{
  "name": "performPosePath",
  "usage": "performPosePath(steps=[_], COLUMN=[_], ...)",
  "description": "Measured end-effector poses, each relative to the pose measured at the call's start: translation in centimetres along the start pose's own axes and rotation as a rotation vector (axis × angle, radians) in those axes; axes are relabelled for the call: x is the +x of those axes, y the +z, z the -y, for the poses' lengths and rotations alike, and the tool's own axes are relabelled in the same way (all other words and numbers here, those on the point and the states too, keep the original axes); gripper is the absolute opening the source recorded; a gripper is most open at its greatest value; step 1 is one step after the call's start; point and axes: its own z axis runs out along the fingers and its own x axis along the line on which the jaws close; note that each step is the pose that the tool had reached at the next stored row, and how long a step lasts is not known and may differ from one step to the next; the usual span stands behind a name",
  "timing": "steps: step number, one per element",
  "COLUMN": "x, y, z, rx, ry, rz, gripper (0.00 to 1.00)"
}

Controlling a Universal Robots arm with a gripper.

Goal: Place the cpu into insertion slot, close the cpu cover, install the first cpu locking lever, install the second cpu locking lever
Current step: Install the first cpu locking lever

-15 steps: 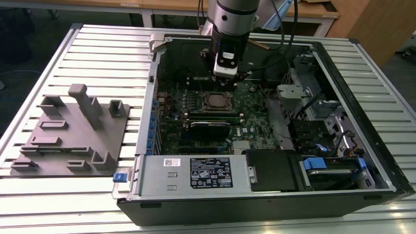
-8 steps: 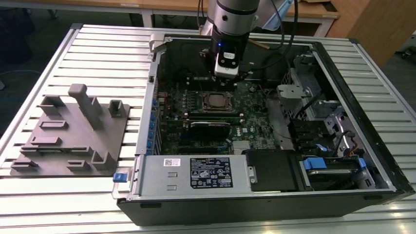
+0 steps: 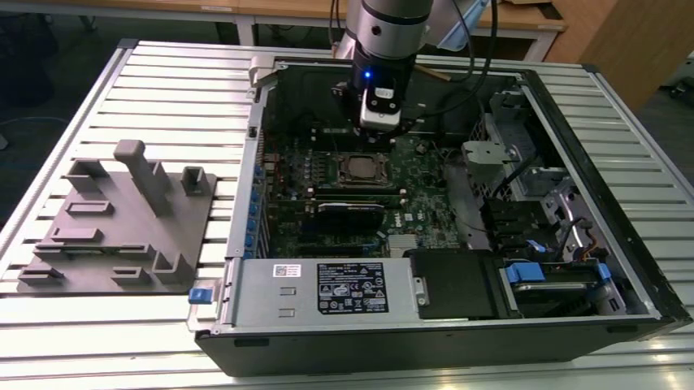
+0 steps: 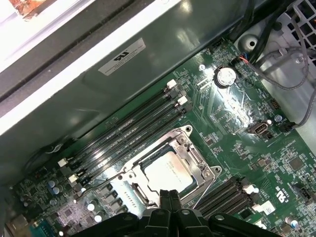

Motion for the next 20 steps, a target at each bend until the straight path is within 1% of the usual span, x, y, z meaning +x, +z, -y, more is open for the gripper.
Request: performPosePath(steps=[20], x=[0.00], y=[0.00], z=[0.00], rx=[0.0035], ry=[-0.075], rz=[-0.0004], gripper=[0.11])
